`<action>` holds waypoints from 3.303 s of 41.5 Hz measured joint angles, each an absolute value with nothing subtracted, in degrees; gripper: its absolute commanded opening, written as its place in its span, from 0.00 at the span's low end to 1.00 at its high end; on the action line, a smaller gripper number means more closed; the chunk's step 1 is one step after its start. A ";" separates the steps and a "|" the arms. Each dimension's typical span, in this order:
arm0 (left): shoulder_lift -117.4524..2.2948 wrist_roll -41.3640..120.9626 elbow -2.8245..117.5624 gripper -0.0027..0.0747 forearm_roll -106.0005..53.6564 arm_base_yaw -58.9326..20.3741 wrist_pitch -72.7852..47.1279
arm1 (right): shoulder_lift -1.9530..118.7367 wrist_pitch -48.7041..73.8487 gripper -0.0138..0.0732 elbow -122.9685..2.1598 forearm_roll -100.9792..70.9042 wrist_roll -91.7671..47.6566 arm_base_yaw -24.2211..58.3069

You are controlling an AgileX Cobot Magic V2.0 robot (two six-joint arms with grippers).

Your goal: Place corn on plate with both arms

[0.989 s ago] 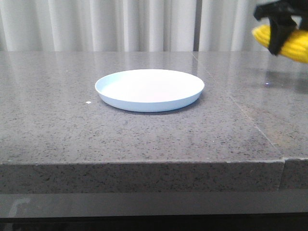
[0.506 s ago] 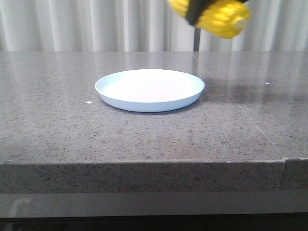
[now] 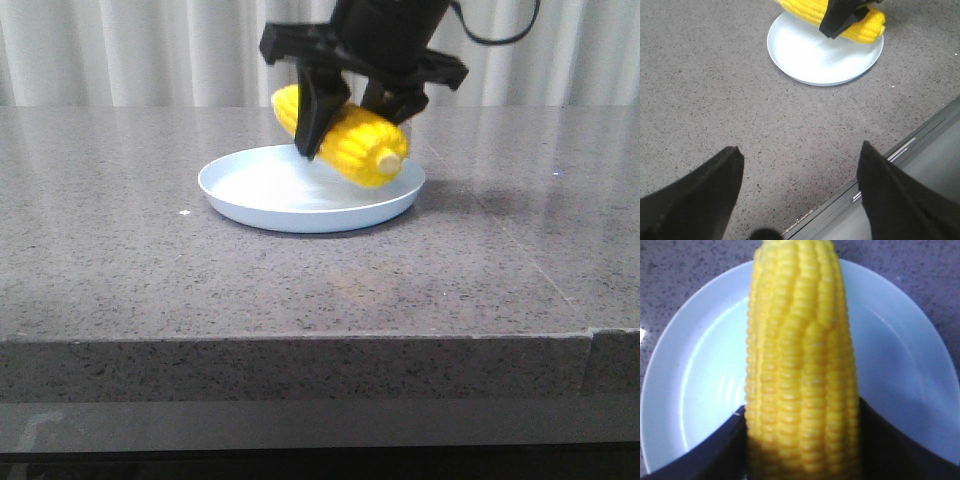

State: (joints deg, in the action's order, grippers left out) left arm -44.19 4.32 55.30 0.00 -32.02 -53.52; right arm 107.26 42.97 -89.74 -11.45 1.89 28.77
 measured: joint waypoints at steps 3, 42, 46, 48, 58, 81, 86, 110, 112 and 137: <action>-44.19 4.32 55.30 0.65 0.00 -32.02 -53.52 | 108.04 42.72 0.88 -89.74 -11.45 1.89 28.77; -44.19 4.32 55.30 0.65 0.00 -32.02 -53.52 | 68.56 51.31 0.77 -73.82 -5.72 -2.79 28.77; -44.19 4.32 55.30 0.65 0.00 -32.02 -53.52 | 62.84 52.41 0.77 -69.10 -4.84 -2.79 28.77; -44.19 4.32 55.30 0.65 0.00 -32.02 -53.52 | 60.46 53.12 0.77 -67.27 -4.58 -2.79 28.77; -44.19 4.32 55.30 0.65 0.00 -32.02 -53.25 | 47.59 55.02 0.77 -58.24 -4.04 -2.19 28.77; -44.19 4.32 55.30 0.54 0.00 -32.02 -51.43 | 38.06 54.67 0.34 -52.30 -3.94 -2.06 28.77; -44.19 4.32 55.30 0.35 0.00 -32.02 -51.43 | 38.06 54.54 0.17 -52.30 -3.94 -2.06 28.77; -44.19 4.32 55.30 0.01 0.00 -32.02 -51.43 | 38.06 54.37 0.08 -52.30 -3.94 -2.06 28.77; -44.19 4.32 55.30 0.01 0.00 -32.02 -51.43 | 38.06 54.37 0.08 -52.30 -3.94 -2.06 28.77; -35.78 4.32 53.84 0.01 1.07 -21.72 -49.52 | 38.06 54.37 0.08 -52.30 -3.94 -2.06 28.77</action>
State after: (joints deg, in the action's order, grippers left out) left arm -35.78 4.32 53.84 1.07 -21.72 -49.52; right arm 38.06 54.37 -52.30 -3.94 -2.06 28.77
